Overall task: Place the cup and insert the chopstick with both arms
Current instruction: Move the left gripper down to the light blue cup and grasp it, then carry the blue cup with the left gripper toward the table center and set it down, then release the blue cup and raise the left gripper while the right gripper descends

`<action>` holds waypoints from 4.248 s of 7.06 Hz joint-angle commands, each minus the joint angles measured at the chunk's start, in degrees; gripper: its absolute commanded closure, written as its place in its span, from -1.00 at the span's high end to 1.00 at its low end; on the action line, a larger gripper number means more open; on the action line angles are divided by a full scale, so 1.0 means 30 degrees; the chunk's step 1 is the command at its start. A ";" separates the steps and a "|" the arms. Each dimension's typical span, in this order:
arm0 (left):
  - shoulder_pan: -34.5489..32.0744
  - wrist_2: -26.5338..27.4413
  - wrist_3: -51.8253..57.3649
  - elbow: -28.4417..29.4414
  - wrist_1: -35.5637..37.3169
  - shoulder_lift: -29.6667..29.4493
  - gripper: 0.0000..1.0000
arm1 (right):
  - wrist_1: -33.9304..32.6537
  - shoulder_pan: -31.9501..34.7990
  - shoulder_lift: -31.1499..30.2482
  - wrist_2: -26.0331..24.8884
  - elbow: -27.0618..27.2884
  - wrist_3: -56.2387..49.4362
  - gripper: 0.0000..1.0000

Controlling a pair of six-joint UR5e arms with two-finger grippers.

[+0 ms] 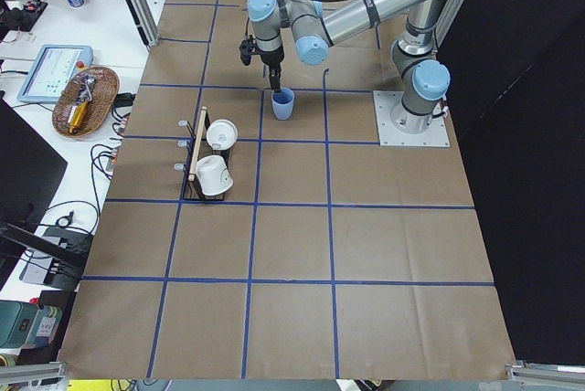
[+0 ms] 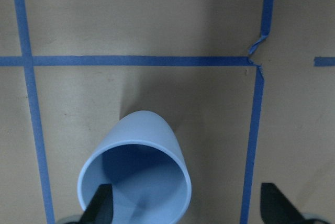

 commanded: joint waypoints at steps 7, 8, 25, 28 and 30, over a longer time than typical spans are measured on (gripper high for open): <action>0.0054 0.0001 -0.0025 -0.0988 0.0876 -0.1069 -0.83 | -0.0001 0.0033 -0.0020 0.0012 0.0014 0.0037 0.99; 0.0054 0.0059 -0.0054 -0.0958 0.0847 -0.0953 -0.96 | 0.0028 0.0033 -0.0020 -0.0017 0.0014 0.0037 0.99; -1.1343 -0.1404 -1.0834 0.8328 0.0758 -0.5851 1.00 | -0.2155 -0.1399 0.0156 0.0012 0.2112 -0.4985 0.98; -0.8744 -0.1229 -1.0431 0.8040 -0.3159 -0.1172 1.00 | -0.5301 -0.1783 -0.0603 -0.0340 0.5078 -0.7048 0.99; -0.6436 -0.0910 -0.7745 0.8268 -0.5826 0.0362 1.00 | -0.4897 -0.2366 -0.0635 -0.0427 0.5083 -0.8714 0.99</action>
